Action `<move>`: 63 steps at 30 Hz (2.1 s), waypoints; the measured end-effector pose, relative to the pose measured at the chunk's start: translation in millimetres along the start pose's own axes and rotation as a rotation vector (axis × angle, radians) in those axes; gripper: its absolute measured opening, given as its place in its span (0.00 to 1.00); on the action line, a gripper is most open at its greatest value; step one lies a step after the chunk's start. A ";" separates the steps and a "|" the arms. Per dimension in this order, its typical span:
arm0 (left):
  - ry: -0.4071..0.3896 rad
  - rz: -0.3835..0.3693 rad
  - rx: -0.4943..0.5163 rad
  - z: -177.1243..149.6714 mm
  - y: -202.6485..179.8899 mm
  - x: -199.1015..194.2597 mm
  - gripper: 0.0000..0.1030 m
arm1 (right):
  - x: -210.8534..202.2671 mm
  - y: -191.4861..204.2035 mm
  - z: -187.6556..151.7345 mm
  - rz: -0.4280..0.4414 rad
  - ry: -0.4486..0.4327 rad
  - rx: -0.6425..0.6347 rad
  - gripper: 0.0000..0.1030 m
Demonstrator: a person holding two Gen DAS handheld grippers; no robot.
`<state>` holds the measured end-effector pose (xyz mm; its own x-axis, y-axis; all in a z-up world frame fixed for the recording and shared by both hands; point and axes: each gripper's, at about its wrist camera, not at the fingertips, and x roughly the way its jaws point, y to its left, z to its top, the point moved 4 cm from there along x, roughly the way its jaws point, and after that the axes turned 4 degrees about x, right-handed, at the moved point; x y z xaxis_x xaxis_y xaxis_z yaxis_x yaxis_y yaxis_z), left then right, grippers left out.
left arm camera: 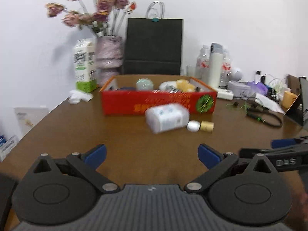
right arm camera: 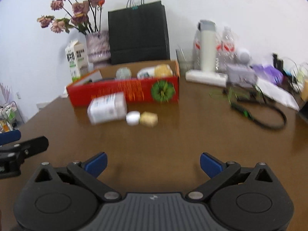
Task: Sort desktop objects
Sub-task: 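Grasp the yellow soap bar with the right gripper while the left gripper grasps the cotton-swab container, then carry the soap bar and swab container over the box with both grippers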
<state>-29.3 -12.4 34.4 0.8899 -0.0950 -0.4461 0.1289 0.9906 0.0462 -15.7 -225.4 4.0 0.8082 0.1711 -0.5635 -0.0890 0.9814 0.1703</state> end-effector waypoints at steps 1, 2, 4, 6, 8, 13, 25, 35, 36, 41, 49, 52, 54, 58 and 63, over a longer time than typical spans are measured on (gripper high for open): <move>0.000 0.007 -0.003 -8.0 -0.6 -7.8 1.00 | -7.3 -1.7 -8.4 0.005 0.012 0.006 1.00; 0.000 0.016 -0.010 -14.3 -0.7 -14.8 1.00 | -14.8 -3.4 -16.4 0.004 0.019 0.019 1.00; -0.002 0.014 -0.028 -25.1 -0.4 -25.8 1.00 | -27.5 -5.4 -32.2 0.008 0.030 0.039 1.00; 0.006 -0.006 -0.065 -33.7 -2.4 -32.7 1.00 | -39.1 -5.4 -47.7 0.014 0.026 0.054 1.00; 0.000 -0.042 -0.078 -39.0 -7.6 -37.0 1.00 | -47.4 -3.3 -58.5 0.020 0.012 0.045 1.00; -0.003 -0.055 -0.039 -36.4 -17.8 -33.5 1.00 | -48.8 4.2 -59.0 0.048 0.009 0.024 0.94; -0.006 -0.154 0.050 10.2 -3.7 32.7 1.00 | -0.8 14.0 -19.3 0.060 0.067 -0.076 0.78; 0.005 -0.300 0.098 68.8 11.8 168.4 0.95 | 90.0 -1.9 45.3 0.079 0.069 -0.141 0.54; 0.014 -0.332 0.105 71.6 13.3 177.3 0.95 | 97.6 -3.0 50.3 0.084 0.063 -0.154 0.54; 0.105 -0.464 0.140 75.4 15.7 207.8 0.96 | 133.9 -8.4 63.9 0.107 0.103 -0.201 0.52; 0.110 -0.529 0.178 58.2 4.2 180.3 0.96 | 142.4 -7.3 68.4 0.127 0.085 -0.202 0.43; 0.139 -0.433 0.244 53.7 -4.5 191.5 0.96 | 144.0 -4.4 69.1 0.126 0.083 -0.205 0.39; 0.151 -0.429 0.216 55.3 -6.9 198.3 0.95 | 143.7 -1.7 68.6 0.124 0.080 -0.204 0.32; 0.174 -0.378 0.162 57.3 -13.4 202.7 0.67 | 139.5 2.1 65.9 0.093 0.075 -0.188 0.20; 0.160 -0.280 0.139 47.8 -15.9 179.4 0.64 | 121.3 2.3 57.0 0.067 0.068 -0.146 0.19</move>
<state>149.3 -49.9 -3.6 0.7334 -0.3333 -0.5925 0.4263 0.9044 0.0190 115.3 -207.4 -17.9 0.7568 0.2377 -0.6089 -0.2295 0.9689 0.0929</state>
